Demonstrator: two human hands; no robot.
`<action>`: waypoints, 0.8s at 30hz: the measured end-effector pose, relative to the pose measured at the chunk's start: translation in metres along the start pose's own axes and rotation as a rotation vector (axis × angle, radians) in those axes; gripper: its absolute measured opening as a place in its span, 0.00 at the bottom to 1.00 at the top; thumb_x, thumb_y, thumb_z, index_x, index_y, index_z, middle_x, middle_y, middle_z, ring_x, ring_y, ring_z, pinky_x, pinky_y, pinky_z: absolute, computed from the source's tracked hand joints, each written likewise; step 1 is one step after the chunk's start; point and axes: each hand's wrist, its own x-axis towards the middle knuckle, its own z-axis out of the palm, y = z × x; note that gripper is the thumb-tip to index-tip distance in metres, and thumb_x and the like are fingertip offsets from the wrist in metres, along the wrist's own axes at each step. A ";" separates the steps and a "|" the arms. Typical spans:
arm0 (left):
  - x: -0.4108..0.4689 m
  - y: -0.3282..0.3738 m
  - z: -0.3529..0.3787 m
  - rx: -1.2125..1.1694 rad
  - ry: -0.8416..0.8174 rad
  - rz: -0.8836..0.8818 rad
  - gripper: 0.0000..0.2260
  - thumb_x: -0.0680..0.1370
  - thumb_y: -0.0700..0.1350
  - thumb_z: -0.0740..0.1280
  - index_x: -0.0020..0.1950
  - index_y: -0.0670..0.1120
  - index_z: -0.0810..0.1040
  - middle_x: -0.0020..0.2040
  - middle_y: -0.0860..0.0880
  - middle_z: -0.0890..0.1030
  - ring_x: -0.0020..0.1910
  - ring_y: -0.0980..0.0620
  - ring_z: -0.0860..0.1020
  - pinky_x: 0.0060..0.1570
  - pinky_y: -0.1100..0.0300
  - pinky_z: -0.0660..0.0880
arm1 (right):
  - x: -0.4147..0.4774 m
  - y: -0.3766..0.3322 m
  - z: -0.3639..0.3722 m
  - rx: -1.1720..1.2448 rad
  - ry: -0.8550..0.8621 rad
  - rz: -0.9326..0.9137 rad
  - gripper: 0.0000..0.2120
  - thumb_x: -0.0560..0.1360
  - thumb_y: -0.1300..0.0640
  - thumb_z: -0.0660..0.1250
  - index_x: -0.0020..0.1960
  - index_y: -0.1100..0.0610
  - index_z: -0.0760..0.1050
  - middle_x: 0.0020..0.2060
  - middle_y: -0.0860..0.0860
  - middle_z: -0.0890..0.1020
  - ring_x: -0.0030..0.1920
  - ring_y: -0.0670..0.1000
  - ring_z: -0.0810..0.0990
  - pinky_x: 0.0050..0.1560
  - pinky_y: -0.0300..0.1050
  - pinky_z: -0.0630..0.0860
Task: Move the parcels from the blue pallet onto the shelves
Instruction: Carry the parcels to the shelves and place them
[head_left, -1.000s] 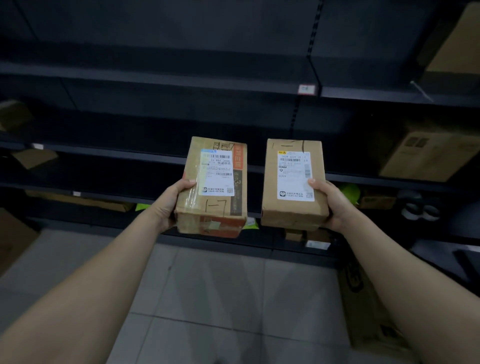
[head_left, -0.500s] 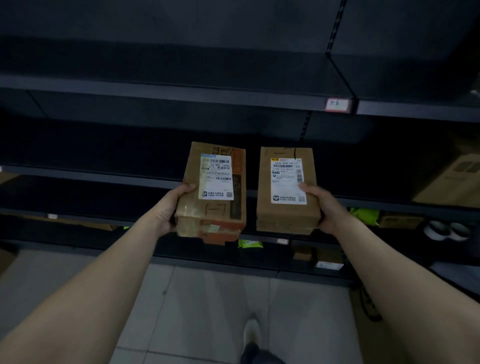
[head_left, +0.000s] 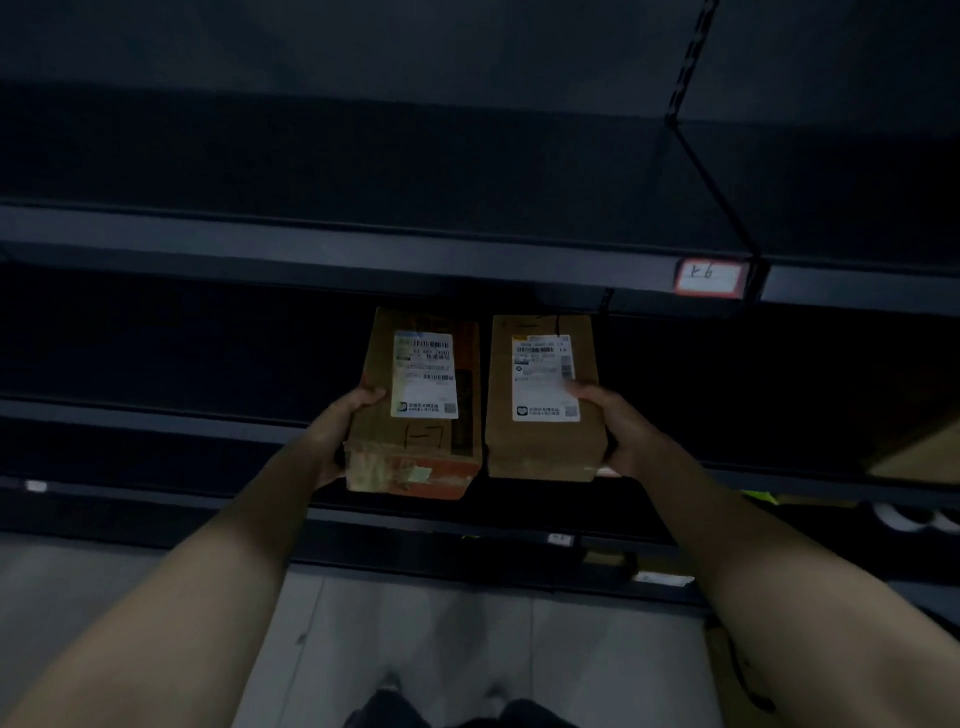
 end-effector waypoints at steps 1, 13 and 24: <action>0.004 0.002 -0.001 0.001 -0.006 -0.003 0.20 0.72 0.56 0.68 0.61 0.49 0.77 0.55 0.42 0.83 0.54 0.41 0.81 0.53 0.44 0.77 | 0.004 -0.001 0.001 0.007 0.007 0.006 0.23 0.69 0.47 0.73 0.61 0.55 0.78 0.54 0.57 0.84 0.54 0.59 0.82 0.52 0.57 0.79; 0.033 0.030 -0.026 0.000 -0.045 -0.041 0.15 0.75 0.56 0.65 0.56 0.49 0.78 0.43 0.46 0.86 0.39 0.47 0.85 0.32 0.55 0.80 | 0.030 -0.010 0.019 0.003 0.103 0.026 0.15 0.74 0.48 0.69 0.57 0.55 0.78 0.46 0.55 0.86 0.45 0.54 0.85 0.41 0.47 0.79; 0.051 0.069 -0.027 0.439 0.154 0.091 0.25 0.71 0.53 0.71 0.64 0.43 0.75 0.59 0.41 0.79 0.53 0.44 0.79 0.49 0.52 0.78 | 0.016 -0.028 0.040 -0.425 0.580 -0.119 0.23 0.75 0.53 0.70 0.66 0.64 0.73 0.60 0.61 0.79 0.56 0.59 0.79 0.56 0.50 0.77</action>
